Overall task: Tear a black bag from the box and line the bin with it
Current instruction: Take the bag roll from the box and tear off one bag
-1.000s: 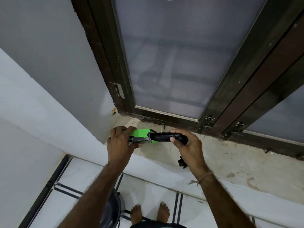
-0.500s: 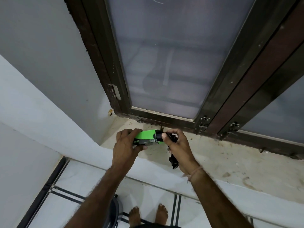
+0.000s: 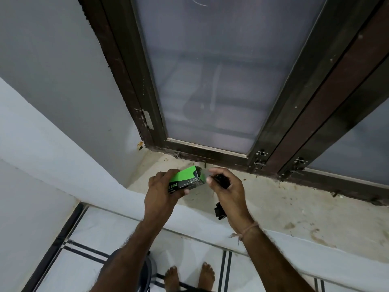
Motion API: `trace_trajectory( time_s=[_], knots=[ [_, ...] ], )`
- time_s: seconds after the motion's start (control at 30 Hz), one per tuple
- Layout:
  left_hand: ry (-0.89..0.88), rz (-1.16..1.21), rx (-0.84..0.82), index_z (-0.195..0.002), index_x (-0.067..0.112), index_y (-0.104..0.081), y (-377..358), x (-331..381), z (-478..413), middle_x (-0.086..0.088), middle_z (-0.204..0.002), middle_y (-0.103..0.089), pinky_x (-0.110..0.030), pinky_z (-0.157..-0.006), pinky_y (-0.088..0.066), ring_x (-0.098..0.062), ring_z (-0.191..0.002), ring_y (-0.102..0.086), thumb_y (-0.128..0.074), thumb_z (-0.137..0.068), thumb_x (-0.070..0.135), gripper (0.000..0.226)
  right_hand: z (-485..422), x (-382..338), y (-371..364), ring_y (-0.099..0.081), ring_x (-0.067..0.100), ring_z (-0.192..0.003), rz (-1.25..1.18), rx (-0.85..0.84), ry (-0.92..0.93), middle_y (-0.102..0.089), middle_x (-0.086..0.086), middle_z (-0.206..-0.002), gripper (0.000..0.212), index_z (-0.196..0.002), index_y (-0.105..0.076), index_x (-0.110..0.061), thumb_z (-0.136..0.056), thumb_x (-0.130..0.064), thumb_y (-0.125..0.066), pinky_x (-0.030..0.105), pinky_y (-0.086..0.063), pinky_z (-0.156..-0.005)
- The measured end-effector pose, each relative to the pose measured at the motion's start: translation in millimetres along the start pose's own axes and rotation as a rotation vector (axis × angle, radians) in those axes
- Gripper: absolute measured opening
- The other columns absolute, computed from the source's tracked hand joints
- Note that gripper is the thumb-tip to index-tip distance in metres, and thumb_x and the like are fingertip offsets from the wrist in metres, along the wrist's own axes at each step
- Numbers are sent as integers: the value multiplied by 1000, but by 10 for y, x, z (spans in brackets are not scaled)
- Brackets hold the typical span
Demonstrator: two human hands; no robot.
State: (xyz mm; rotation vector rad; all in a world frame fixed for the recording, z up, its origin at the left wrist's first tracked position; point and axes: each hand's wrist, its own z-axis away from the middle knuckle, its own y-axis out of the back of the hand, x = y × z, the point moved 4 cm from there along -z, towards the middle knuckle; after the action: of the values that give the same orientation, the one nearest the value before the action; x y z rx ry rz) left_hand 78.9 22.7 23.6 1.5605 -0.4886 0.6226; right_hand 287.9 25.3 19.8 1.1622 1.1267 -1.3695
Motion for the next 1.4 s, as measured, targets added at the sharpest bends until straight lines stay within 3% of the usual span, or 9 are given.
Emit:
trace_trajectory(
  time_s=[0.13, 0.43, 0.5, 0.6, 0.73, 0.83, 1.0, 1.27, 1.4],
  knots=[
    [-7, -2, -5, -134, 29, -60, 1, 0, -9, 3, -111, -61, -18, -67, -34, -22, -109, -49, -82, -80, 45, 61, -4, 43, 9, -61, 6, -126, 82, -73, -31, -71, -13, -130, 37, -126, -72, -31, -92, -20, -78, 35, -50, -110],
    [-14, -25, 15, -136, 26, -60, 37, 49, -75, -1, -118, -63, -29, -71, -37, -23, -113, -48, -80, -83, 45, 60, -13, 74, -46, -60, -3, -123, 157, -86, -16, -70, -19, -130, 38, -130, -72, -33, -94, -20, -75, 30, -49, -110],
    [-16, -22, 16, -136, 26, -60, 45, 30, -103, -2, -120, -63, -29, -73, -38, -23, -113, -48, -80, -83, 46, 60, -33, 113, 59, -59, 5, -121, 158, 59, -71, -65, -14, -131, 44, -137, -65, -30, -95, -29, -74, 25, -46, -102],
    [-27, -6, 0, -136, 25, -60, 40, 10, -119, -2, -123, -64, -28, -75, -38, -23, -114, -48, -80, -84, 44, 59, -60, 190, 137, -56, 15, -90, 39, 114, -321, -60, -9, -93, 58, -133, -63, -17, -88, -53, -70, 26, -47, -77],
    [-24, -11, -13, -135, 25, -61, 41, 12, -116, -2, -123, -63, -28, -75, -39, -24, -116, -48, -81, -83, 40, 58, -95, 44, 110, -41, 8, -48, -117, -7, -269, -59, 2, -64, 36, -115, -74, -4, -102, -35, -61, 22, -38, -46],
    [-34, -30, -22, -134, 27, -61, 25, 16, -111, -1, -121, -62, -29, -74, -40, -23, -115, -48, -82, -82, 39, 57, -100, -78, 51, -44, 5, -53, -83, -116, -148, -74, 9, -91, 30, -129, -72, -20, -103, -29, -61, 18, -40, -49],
    [-67, -43, -30, -132, 30, -61, 31, 35, -125, 3, -118, -61, -31, -73, -46, -20, -114, -47, -83, -80, 40, 57, -158, -148, -28, -57, -4, -59, 4, -204, -69, -72, 9, -86, 36, -136, -68, -23, -100, -22, -67, 12, -43, -55],
    [-125, -88, -47, -131, 35, -62, 54, 34, -103, 10, -117, -58, -26, -67, -43, -15, -117, -44, -85, -77, 39, 59, -288, -134, -84, -58, -8, -67, 128, -251, -13, -64, -7, -86, 11, -105, -70, -3, -95, -7, -72, 9, -45, -62],
    [-133, -114, -47, -131, 34, -63, 42, 49, -86, 10, -116, -58, -24, -65, -40, -15, -116, -44, -84, -77, 40, 58, -326, -64, -101, -55, -5, -70, 151, -234, -36, -64, -7, -91, 10, -103, -69, -11, -95, -12, -74, 10, -45, -62]
  ],
)
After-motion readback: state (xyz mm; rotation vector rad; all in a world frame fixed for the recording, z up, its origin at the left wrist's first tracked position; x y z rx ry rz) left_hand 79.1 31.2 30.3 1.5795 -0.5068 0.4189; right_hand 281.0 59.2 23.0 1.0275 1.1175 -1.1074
